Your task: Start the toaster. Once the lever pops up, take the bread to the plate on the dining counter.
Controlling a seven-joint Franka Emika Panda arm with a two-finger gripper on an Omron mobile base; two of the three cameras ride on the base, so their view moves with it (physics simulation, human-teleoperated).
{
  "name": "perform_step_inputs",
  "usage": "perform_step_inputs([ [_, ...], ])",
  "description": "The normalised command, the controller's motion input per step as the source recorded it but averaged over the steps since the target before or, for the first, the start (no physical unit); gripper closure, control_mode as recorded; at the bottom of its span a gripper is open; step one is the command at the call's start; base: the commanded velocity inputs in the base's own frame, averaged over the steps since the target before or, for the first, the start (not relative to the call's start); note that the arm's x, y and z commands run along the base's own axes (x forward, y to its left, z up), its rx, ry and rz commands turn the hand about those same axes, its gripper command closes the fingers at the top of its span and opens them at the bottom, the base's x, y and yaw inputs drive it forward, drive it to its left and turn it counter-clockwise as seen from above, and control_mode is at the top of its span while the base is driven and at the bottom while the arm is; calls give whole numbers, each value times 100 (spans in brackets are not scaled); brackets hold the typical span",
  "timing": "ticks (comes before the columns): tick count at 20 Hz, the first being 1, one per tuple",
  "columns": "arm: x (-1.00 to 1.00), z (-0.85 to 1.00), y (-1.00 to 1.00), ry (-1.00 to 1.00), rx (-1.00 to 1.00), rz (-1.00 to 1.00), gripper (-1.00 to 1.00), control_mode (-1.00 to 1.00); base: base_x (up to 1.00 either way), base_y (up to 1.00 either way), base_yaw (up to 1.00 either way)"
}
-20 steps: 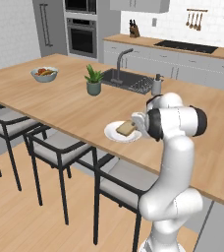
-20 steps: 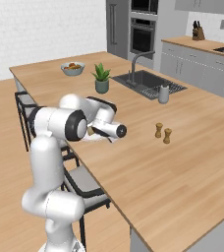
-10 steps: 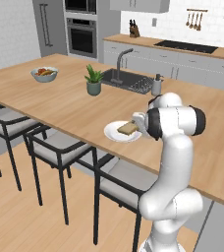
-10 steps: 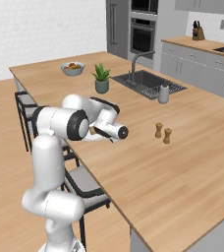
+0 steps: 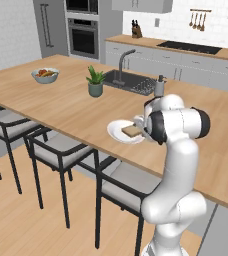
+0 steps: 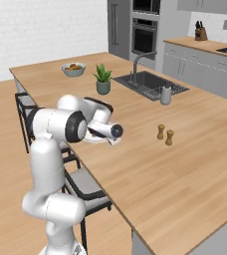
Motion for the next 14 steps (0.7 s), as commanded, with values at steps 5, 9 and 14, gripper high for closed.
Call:
perform_step_inputs([
  [5,0,67,16,46,-13,-3,-100,-100,0,0,0],
  [9,0,90,12,35,-7,-6,-100,-100,0,0,0],
  [14,-17,70,0,42,-10,-9,-100,-100,0,0,0],
])
